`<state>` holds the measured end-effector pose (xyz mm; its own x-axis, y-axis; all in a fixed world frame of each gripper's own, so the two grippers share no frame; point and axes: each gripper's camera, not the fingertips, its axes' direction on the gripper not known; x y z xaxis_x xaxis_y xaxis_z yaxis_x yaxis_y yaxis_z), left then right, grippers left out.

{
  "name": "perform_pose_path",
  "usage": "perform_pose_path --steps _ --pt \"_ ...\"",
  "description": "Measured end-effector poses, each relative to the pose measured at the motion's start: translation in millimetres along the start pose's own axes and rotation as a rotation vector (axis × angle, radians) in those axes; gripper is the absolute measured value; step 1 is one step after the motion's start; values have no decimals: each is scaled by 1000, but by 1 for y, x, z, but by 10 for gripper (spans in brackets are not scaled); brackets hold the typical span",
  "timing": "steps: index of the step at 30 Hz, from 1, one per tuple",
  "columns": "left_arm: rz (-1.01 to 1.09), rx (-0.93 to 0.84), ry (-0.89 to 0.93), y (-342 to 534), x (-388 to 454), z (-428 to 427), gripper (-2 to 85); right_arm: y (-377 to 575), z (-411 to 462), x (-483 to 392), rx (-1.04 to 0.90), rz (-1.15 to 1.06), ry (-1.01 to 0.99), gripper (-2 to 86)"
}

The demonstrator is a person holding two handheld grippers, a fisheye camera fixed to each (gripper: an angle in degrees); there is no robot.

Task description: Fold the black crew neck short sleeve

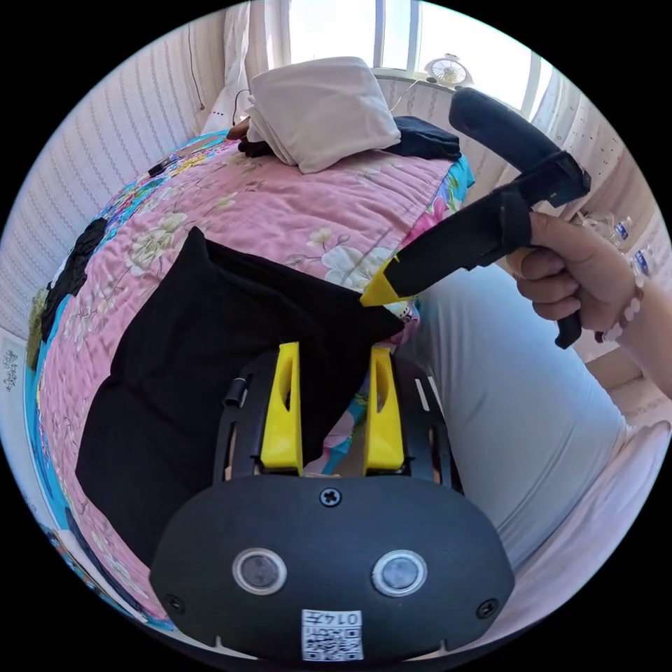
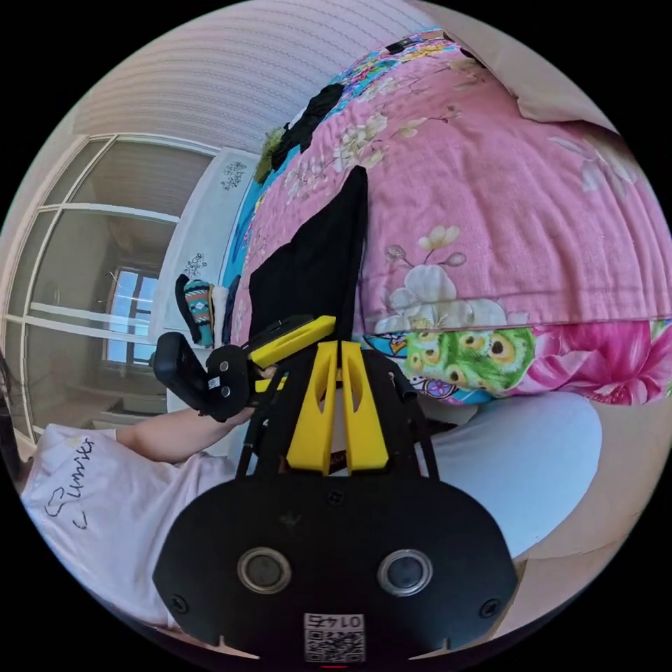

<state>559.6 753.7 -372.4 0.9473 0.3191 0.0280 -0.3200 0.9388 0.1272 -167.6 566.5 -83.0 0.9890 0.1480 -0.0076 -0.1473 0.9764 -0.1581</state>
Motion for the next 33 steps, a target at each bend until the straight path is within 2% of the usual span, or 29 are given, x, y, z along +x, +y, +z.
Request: perform_pose_path --steps 2,5,8,10,13,18,20,22,23,24,28,33 --pt "13 0 -13 0 1 1 138 -2 -2 5 -10 -12 19 2" --pt "22 8 -47 0 1 -4 135 -7 -3 10 -13 -17 -116 3" --pt "-87 30 -140 5 -12 -15 53 -17 0 4 -29 -77 -180 9" --pt "-147 56 -71 13 -27 -26 9 -24 -5 4 10 -124 -202 18" --pt "-173 94 -66 25 -37 -41 0 -45 -18 21 169 -68 -184 78" --pt "-139 112 -70 37 -45 -62 -1 -115 14 39 168 60 -221 133" --pt "-136 117 -76 41 -49 -68 -1 -134 24 34 181 88 -175 129" --pt "-130 130 -82 48 -54 -78 -1 -152 38 32 105 139 -145 102" --pt "-131 137 -82 50 -56 -80 -2 -159 40 30 86 147 -152 58" --pt "-132 157 -69 52 -60 -87 -2 -162 33 24 108 127 -159 32" --pt "-96 294 79 48 -68 -109 -5 -160 -7 6 172 29 -159 16" --pt "-115 389 258 40 -77 -118 -4 -141 -97 -10 306 -5 -103 10"
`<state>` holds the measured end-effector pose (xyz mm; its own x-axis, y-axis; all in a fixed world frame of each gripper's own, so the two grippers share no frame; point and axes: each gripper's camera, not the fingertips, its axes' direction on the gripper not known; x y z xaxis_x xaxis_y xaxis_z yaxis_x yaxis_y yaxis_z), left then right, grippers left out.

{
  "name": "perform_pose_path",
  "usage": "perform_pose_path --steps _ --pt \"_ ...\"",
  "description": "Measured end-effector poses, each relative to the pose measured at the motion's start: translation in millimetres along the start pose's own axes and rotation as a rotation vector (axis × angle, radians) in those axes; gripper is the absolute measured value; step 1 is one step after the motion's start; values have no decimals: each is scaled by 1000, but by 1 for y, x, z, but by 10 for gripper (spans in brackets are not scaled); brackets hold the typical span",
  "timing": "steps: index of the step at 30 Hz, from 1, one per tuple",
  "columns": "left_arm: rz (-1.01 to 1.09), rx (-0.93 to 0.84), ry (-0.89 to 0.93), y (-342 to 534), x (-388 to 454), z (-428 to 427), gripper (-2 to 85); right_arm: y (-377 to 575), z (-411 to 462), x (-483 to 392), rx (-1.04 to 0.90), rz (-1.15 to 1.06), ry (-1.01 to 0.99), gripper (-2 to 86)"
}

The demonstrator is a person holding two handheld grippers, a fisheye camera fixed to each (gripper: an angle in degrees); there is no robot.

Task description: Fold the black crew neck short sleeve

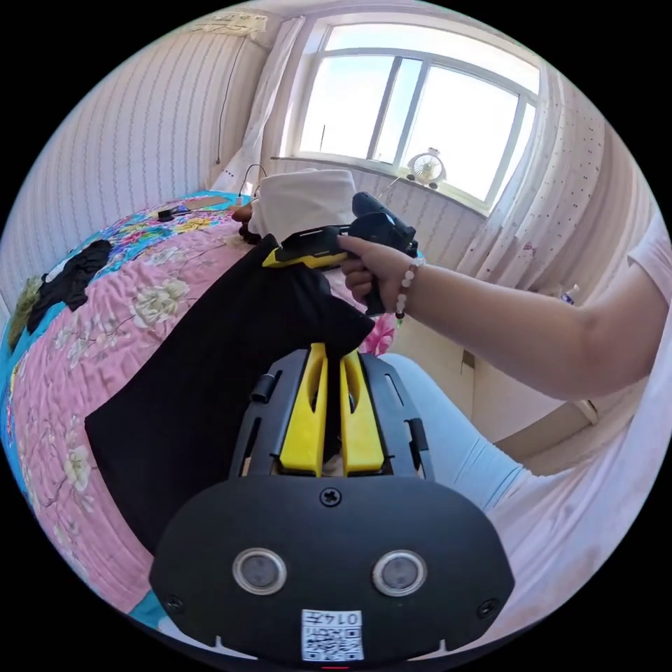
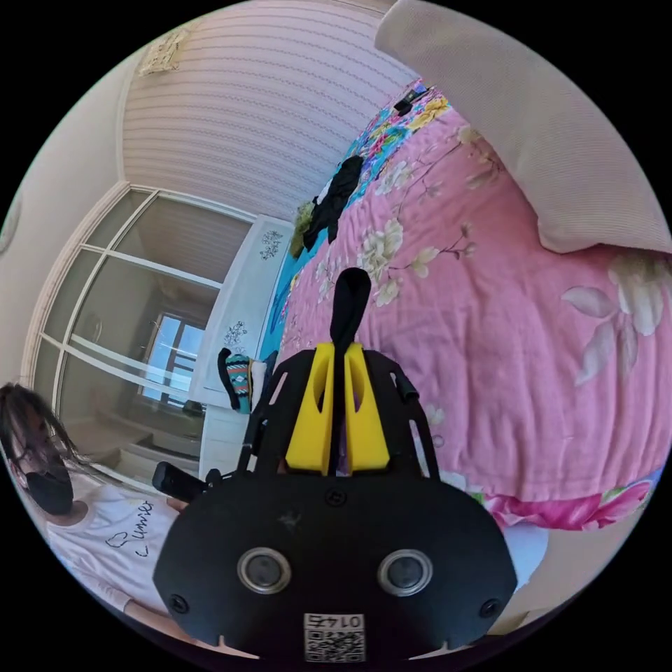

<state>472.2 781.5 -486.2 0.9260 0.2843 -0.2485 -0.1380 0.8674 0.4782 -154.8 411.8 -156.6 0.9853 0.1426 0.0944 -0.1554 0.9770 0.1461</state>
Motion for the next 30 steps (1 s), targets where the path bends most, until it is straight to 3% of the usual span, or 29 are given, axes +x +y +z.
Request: perform_pose_path --steps 7,12,15,19,26,30 --pt "-111 29 -30 42 -45 -47 -4 -16 11 -55 -75 -18 143 10" --pt "-303 35 -211 100 -98 -108 0 -51 132 -140 -222 -133 28 13" --pt "-478 -38 -325 146 -133 -130 7 -60 218 -184 -335 -198 102 15" --pt "-672 -101 -307 200 -167 -161 -2 -68 286 -215 -445 -208 119 12" --pt "-729 -112 -327 235 -194 -202 15 -93 307 -280 -454 -381 259 20" --pt "-728 -88 -334 235 -218 -205 106 -102 345 -324 -500 -579 459 62"
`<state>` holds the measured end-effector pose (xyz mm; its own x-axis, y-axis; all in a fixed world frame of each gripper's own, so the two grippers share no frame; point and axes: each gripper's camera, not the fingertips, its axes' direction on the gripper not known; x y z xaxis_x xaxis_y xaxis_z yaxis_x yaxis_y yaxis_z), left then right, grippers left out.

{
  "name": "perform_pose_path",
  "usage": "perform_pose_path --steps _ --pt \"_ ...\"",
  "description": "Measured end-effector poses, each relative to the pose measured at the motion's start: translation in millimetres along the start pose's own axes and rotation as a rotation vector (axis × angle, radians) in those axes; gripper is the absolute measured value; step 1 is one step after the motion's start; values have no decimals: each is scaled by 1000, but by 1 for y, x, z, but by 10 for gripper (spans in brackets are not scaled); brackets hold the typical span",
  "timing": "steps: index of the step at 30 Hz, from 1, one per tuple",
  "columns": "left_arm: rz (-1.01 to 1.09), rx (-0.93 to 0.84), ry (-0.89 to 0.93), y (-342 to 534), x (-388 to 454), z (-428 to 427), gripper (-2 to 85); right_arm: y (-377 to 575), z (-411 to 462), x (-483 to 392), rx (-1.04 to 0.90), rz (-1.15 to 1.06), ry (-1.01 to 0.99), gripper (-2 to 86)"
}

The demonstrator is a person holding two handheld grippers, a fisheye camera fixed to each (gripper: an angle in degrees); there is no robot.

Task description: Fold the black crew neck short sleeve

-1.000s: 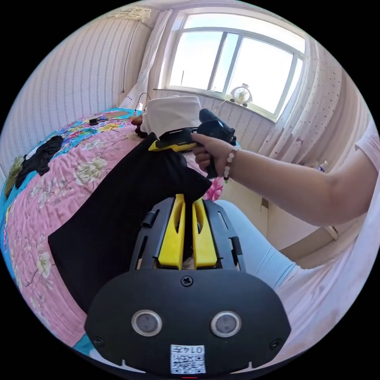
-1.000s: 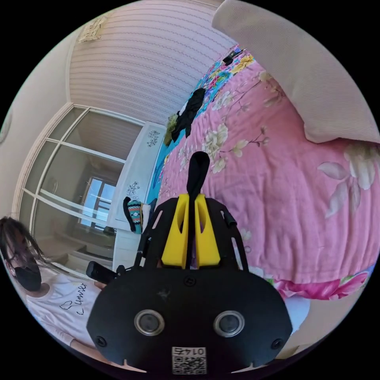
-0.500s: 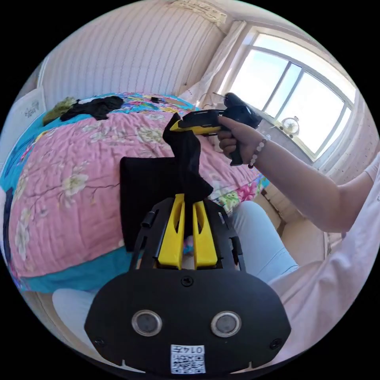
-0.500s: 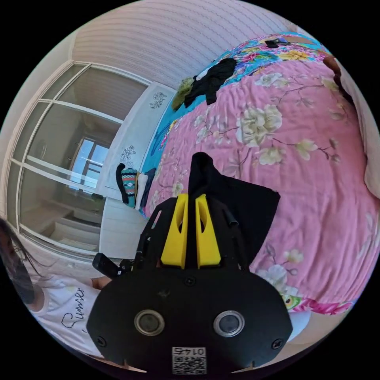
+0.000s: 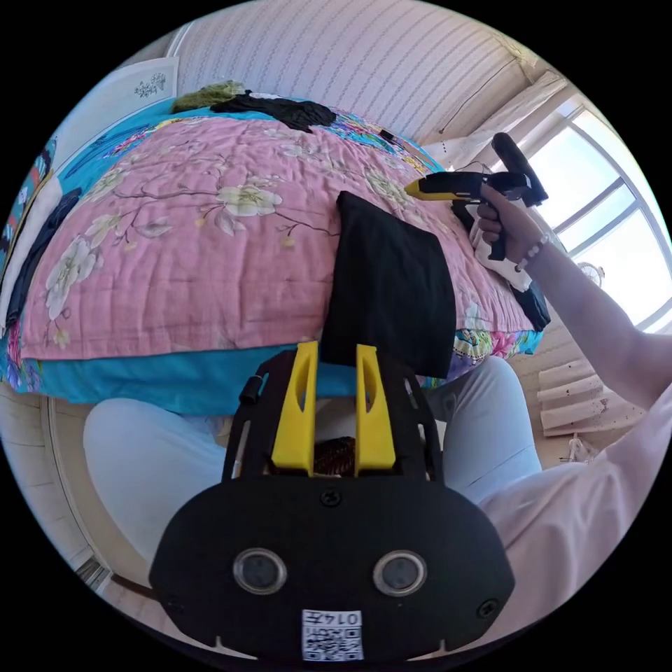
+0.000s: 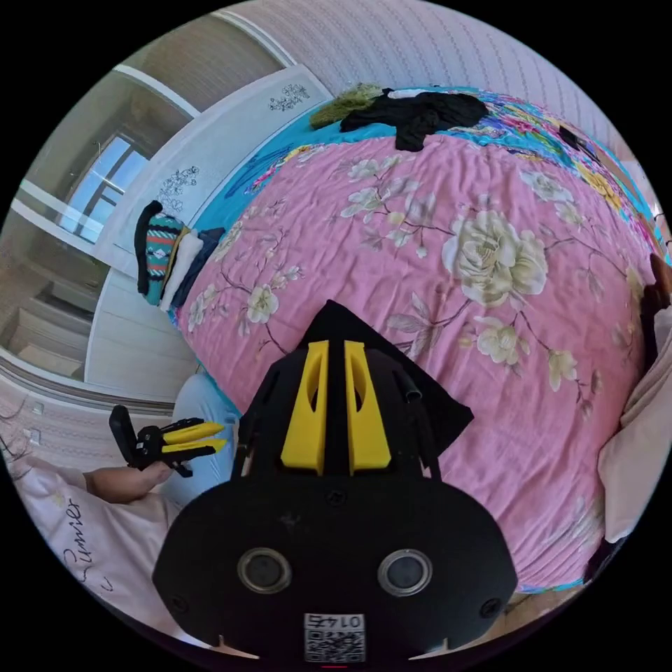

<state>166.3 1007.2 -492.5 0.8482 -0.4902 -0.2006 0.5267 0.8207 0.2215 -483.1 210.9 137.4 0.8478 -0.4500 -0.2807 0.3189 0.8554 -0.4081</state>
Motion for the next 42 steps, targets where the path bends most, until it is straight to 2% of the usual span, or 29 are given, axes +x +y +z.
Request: perform_pose_path --steps 4,8,12,16,20,24,29,37,42 --pt "-2 -80 70 -10 -11 11 134 -43 26 -27 -133 -105 115 120" --pt "76 -68 -35 -3 -8 1 124 -72 61 -43 -250 -123 114 135" --pt "85 -57 52 8 -18 -23 58 -73 52 -52 -206 -82 18 93" --pt "147 -19 66 19 -16 -62 36 -58 19 -71 -165 -134 -24 36" --pt "201 55 106 36 -12 -116 8 -21 -60 -87 95 -105 -146 24" --pt "225 218 18 68 -8 -192 -5 16 -128 -121 302 -128 -196 20" --pt "196 392 -109 107 -22 -285 -7 24 -174 -177 409 -232 -276 18" --pt "20 690 -336 167 -82 -443 -8 -30 -208 -316 367 -602 -310 17" --pt "-78 793 -503 177 -131 -510 -7 -117 -205 -427 288 -769 -400 19"
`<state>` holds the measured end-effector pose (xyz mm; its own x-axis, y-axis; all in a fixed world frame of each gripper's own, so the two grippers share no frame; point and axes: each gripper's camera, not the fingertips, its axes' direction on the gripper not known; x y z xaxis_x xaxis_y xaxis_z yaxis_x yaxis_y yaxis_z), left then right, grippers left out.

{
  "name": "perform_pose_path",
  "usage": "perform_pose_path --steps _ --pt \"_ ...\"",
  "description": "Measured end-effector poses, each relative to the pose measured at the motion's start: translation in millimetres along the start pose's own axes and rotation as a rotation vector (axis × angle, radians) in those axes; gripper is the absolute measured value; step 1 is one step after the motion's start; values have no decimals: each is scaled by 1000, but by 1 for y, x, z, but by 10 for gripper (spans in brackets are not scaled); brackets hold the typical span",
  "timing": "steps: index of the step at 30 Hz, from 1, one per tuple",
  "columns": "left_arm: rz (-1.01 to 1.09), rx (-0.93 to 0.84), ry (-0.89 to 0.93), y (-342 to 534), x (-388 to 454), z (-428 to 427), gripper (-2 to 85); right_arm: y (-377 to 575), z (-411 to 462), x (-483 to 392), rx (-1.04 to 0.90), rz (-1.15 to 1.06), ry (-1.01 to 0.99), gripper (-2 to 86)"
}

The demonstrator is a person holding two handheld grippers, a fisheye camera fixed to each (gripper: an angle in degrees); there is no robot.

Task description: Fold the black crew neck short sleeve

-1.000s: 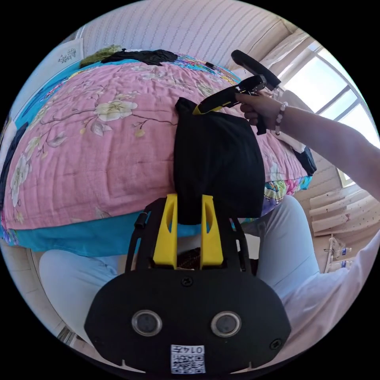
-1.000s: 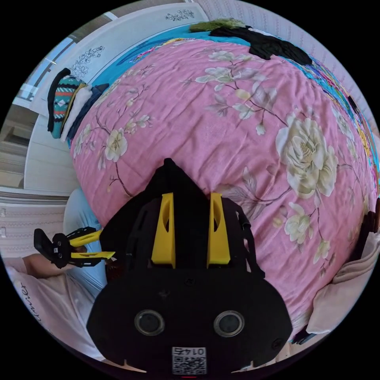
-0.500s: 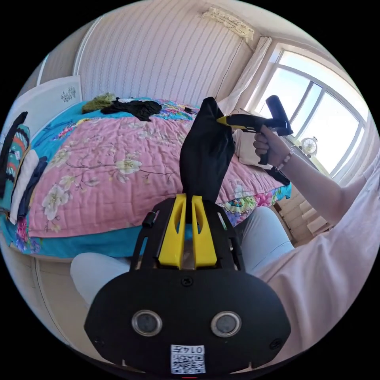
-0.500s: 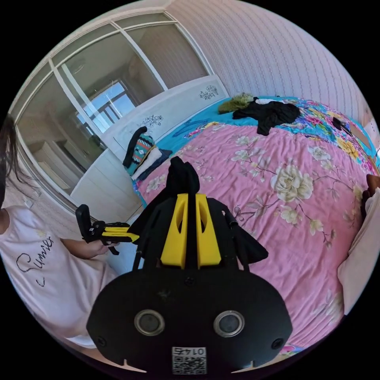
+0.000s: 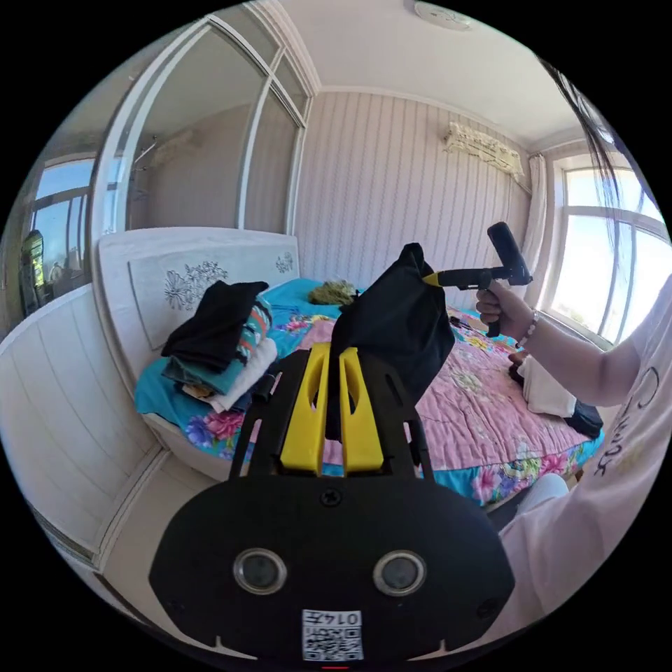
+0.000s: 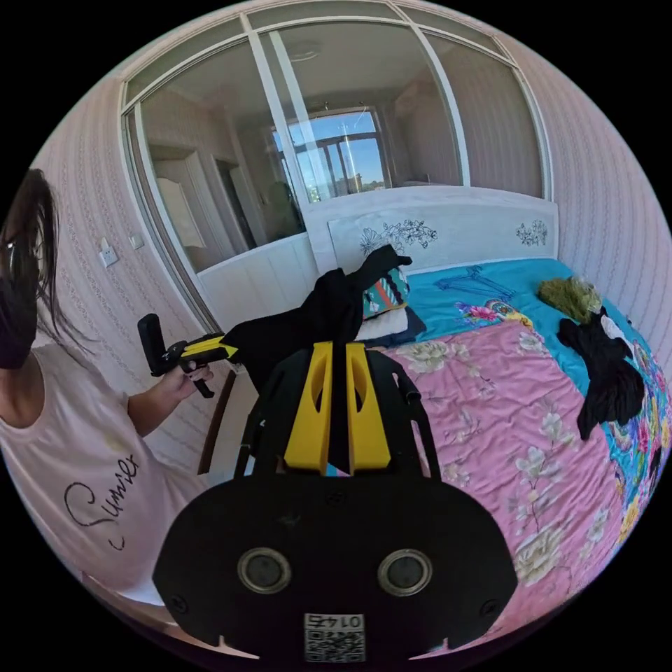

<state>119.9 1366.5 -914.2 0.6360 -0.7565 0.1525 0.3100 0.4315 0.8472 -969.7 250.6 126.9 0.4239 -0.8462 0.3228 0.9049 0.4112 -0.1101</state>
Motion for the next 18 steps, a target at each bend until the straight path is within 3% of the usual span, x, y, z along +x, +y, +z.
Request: perform_pose_path --steps 6,10,12,15,18 --pt "-130 35 -173 -61 -116 49 8 -162 97 1 -79 -58 42 32" --pt "-313 -157 -293 -60 -182 123 59 -218 173 34 -192 84 191 48" --pt "-257 -189 -332 -49 -174 131 65 -199 189 43 -300 117 368 55" --pt "-169 -193 -396 -25 -139 119 64 -122 159 40 -288 29 409 60" --pt "-65 -164 -275 4 -82 94 52 2 95 36 -312 46 358 50"
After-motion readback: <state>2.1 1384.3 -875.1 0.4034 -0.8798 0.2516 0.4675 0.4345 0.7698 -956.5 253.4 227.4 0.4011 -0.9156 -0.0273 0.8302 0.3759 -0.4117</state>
